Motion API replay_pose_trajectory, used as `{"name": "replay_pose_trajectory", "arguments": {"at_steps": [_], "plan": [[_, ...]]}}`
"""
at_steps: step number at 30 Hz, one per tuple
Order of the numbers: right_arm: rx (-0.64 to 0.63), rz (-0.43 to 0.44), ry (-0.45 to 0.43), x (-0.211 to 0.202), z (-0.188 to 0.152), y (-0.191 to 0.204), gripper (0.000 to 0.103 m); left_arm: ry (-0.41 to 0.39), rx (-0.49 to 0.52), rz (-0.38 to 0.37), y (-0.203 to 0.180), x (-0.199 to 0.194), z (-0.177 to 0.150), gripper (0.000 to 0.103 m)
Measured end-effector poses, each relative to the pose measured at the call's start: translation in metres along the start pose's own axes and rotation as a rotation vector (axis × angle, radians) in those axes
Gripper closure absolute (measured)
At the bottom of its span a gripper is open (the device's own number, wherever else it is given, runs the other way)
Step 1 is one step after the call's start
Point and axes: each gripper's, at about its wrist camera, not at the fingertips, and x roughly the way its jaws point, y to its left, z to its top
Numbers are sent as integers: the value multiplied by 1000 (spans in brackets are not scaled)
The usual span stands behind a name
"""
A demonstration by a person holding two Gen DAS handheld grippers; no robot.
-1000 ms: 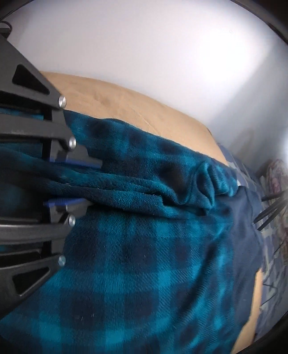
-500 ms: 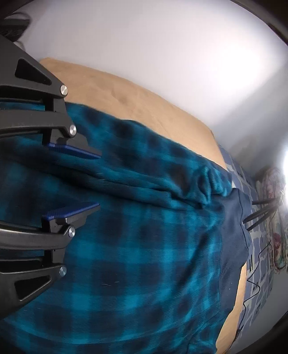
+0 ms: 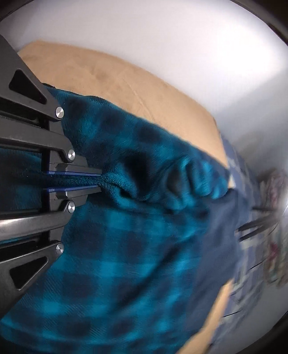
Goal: Fold large clothes
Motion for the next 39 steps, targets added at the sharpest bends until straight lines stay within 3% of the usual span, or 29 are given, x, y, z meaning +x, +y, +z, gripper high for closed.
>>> {"name": "replay_pose_trajectory", "arguments": {"at_steps": [3, 6, 8, 11, 12, 15, 19, 23, 24, 28, 31, 34, 39], "plan": [[-15, -11, -3, 3, 0, -4, 98, 12, 37, -10, -7, 12, 4, 100], [-32, -71, 27, 21, -13, -10, 98, 87, 61, 3, -5, 44, -2, 99], [-35, -70, -3, 21, -17, -11, 98, 88, 84, 13, -6, 51, -6, 99], [-28, -143, -45, 2, -21, -10, 71, 92, 100, 19, -11, 47, -4, 98], [-43, -145, -77, -11, -26, -7, 71, 90, 106, 21, -14, 46, -4, 93], [-100, -36, -132, -46, -51, 8, 76, 72, 137, 32, -24, 28, -4, 87], [-150, 156, -111, -67, -99, 30, 78, -9, 151, 94, -25, -7, -8, 87], [-199, 174, -38, -60, -145, 46, 78, -54, 89, 177, -3, -29, -16, 87], [-224, 146, -12, -55, -157, 49, 77, -48, 87, 191, 4, -30, -20, 87], [-257, 92, 23, -53, -180, 50, 78, 94, 128, 220, 23, -5, -33, 87], [-206, 92, 6, -79, -179, 44, 76, 135, 151, 205, 24, -5, -25, 87], [-189, 57, -69, -123, -181, 33, 68, 124, 180, 220, 14, -25, -10, 87], [-154, -15, -199, -200, -187, 8, 35, 80, 258, 266, -7, -70, 18, 85]]}}
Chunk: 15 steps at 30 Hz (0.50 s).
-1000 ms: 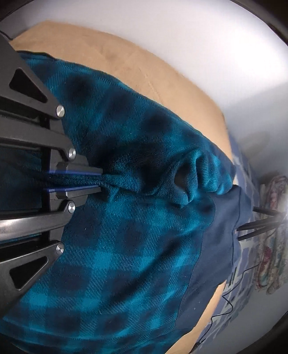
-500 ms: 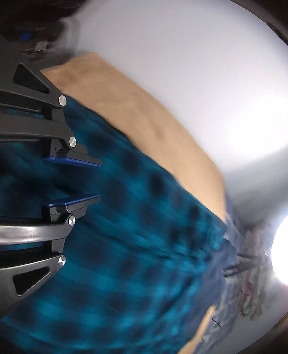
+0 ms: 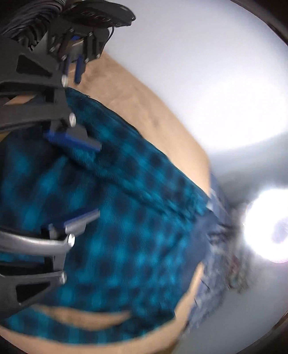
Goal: Fold large clothes
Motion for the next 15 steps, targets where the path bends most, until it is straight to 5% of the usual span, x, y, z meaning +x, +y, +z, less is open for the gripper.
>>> {"name": "replay_pose_trajectory", "arguments": {"at_steps": [3, 4, 6, 7, 15], "plan": [[12, -54, -51, -36, 0, -17, 27, -33, -5, 24, 4, -29, 18, 83], [23, -73, -65, -49, -3, -22, 27, -48, -16, 25, 4, -37, 23, 77], [53, -108, -77, -68, -12, -36, 27, -103, -61, 17, 4, -56, 32, 44], [65, -124, -79, -75, -17, -41, 27, -122, -83, 18, 3, -62, 35, 40], [317, -249, -58, -119, -94, -121, 27, -228, -90, -59, -51, -65, 55, 39]]}}
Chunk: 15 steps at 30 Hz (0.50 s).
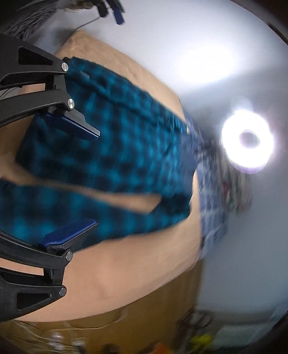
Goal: Fold large clothes
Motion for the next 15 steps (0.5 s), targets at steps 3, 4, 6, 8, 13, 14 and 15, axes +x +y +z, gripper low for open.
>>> {"name": "replay_pose_trajectory", "arguments": {"at_steps": [3, 4, 6, 8, 13, 14, 15], "plan": [[76, -57, 9, -1, -14, -33, 27, -5, 7, -16, -18, 12, -1, 39], [106, -67, 10, -2, -18, -42, 27, -1, 3, -29, -24, 18, -2, 39], [154, -51, 2, -6, -27, -57, 31, 9, 11, -47, -32, 29, -6, 39], [169, -33, 11, -7, -36, -60, 36, 23, 15, -59, -39, 43, -12, 39], [59, 43, 91, 4, -65, -33, 39, 83, -12, -87, -37, 73, -25, 39], [37, 56, 115, 9, -71, -25, 38, 99, -14, -86, -35, 80, -28, 39], [20, 60, 134, 15, -75, -19, 35, 111, -17, -85, -32, 85, -30, 39]]}}
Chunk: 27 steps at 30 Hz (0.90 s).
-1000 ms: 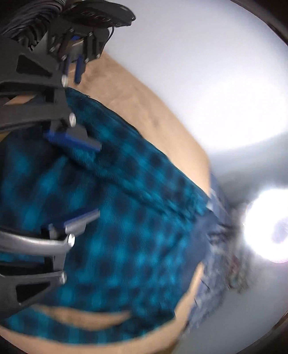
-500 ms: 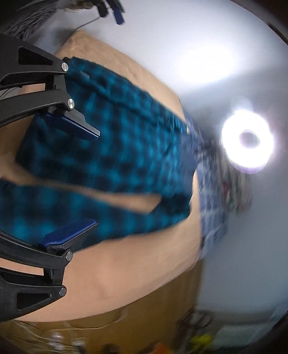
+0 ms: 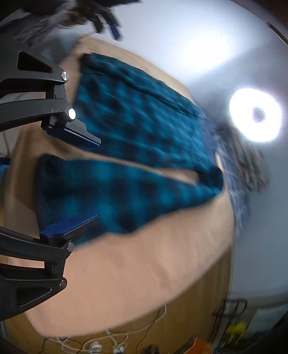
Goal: Fold large clothes
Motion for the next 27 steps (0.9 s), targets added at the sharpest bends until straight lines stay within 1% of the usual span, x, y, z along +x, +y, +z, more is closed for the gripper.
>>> {"name": "replay_pose_trajectory", "arguments": {"at_steps": [1, 3, 7, 8, 9, 10, 11, 12, 13, 14, 15, 16, 18, 19, 20, 21, 22, 24, 27], "plan": [[-25, -10, 24, 10, -4, 8, 34, 8, -4, 1, 1, 5, -2, 39], [-82, -62, 65, 28, -9, 19, 30, 27, -17, 3, 7, 13, -5, 39], [-142, -159, 131, 58, -17, 23, 31, 38, -28, 7, 16, 20, -6, 39], [-156, -182, 137, 61, -18, 22, 36, 37, -28, 7, 18, 20, -6, 39], [-171, -200, 138, 63, -19, 21, 45, 35, -27, 7, 19, 20, -5, 39], [-180, -208, 137, 62, -18, 20, 50, 34, -26, 7, 20, 20, -5, 39], [-174, -208, 137, 59, -16, 16, 67, 34, -25, 8, 21, 20, -4, 39], [-148, -191, 140, 56, -14, 9, 83, 34, -24, 8, 22, 21, -4, 39], [-105, -157, 137, 50, -10, 1, 89, 34, -25, 10, 22, 22, -3, 39], [-41, -103, 123, 43, -8, -10, 93, 35, -27, 8, 23, 23, -2, 39], [36, -40, 96, 33, -5, -22, 95, 34, -28, 4, 23, 23, -2, 39], [92, 3, 72, 25, -4, -31, 95, 32, -28, 1, 23, 23, 0, 39], [266, 134, -25, -1, -4, -62, 96, 27, -22, -3, 22, 24, 2, 39], [322, 180, -60, -9, -6, -71, 96, 25, -18, -4, 21, 24, 3, 39], [411, 255, -115, -22, -9, -87, 96, 22, -18, -6, 21, 24, 4, 39], [476, 311, -153, -30, -12, -98, 96, 20, -20, -8, 22, 24, 6, 39], [526, 349, -181, -37, -14, -106, 96, 18, -24, -12, 22, 25, 7, 39], [584, 399, -219, -48, -18, -114, 96, 16, -30, -17, 24, 26, 8, 39], [597, 442, -235, -58, -16, -108, 96, 12, -31, -20, 23, 27, 12, 39]]}}
